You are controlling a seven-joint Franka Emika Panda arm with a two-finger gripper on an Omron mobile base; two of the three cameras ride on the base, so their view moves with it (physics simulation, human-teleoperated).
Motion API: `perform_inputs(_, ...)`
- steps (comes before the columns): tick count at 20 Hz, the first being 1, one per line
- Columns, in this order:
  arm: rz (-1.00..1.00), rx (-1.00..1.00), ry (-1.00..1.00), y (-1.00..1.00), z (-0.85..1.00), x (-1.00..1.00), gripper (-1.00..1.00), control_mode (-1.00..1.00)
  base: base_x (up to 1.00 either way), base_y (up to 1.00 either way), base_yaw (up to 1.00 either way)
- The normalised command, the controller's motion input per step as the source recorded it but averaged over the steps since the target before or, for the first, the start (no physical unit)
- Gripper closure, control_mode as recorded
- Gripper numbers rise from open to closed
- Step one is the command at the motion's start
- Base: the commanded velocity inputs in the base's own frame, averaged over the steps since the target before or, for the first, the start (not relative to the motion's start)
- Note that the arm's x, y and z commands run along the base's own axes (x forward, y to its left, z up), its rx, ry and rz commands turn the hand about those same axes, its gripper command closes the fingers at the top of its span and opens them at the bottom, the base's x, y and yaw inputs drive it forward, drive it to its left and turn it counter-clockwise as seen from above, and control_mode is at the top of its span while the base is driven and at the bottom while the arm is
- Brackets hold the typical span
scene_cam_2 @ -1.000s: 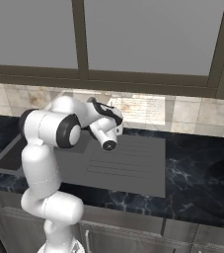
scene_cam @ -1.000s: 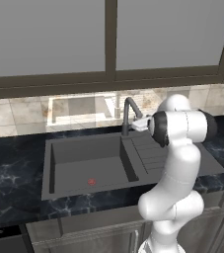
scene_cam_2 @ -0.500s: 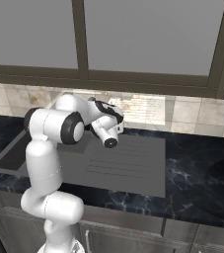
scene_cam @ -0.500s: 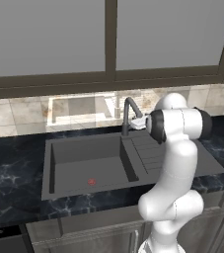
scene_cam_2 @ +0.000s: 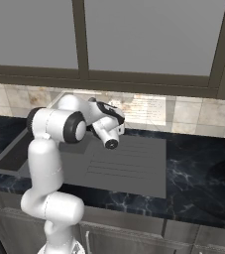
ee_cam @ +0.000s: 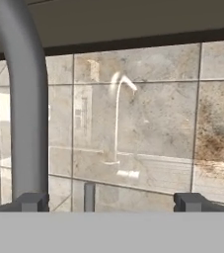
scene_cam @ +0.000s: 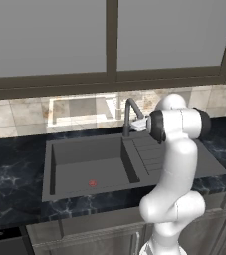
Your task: Soak the sponge with water for a few seconds and then drop it inside the sink.
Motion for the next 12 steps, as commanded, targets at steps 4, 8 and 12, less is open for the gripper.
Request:
perform_inputs(4,0.00,0.00,0.00,0.00,-0.11,0.11,-1.00,-1.00,0.00,0.00,0.00)
perform_inputs(8,0.00,0.00,0.00,0.00,-0.10,0.16,-1.00,-1.00,0.00,0.00,0.00)
perform_inputs(12,0.00,0.00,0.00,0.00,-0.12,0.19,-1.00,-1.00,0.00,0.00,0.00)
